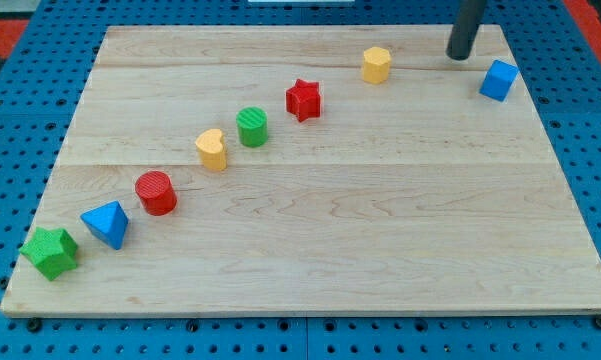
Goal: Slide the blue cube to bottom right
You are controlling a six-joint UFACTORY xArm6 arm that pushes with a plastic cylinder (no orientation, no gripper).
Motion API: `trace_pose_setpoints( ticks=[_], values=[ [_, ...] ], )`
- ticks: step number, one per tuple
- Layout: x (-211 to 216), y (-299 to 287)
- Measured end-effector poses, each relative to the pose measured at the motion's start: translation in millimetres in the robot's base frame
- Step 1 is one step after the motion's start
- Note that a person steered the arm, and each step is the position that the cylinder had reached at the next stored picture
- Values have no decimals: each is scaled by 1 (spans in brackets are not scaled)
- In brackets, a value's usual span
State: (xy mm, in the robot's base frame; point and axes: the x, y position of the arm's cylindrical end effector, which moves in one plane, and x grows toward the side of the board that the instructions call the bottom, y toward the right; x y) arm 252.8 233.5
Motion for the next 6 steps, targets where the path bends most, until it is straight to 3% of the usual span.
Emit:
trace_pose_setpoints(
  ticks=[1, 3, 4, 5, 6],
  values=[
    [47, 39],
    [185, -8],
    [204, -24],
    [190, -19],
    [206, 23]
  ],
)
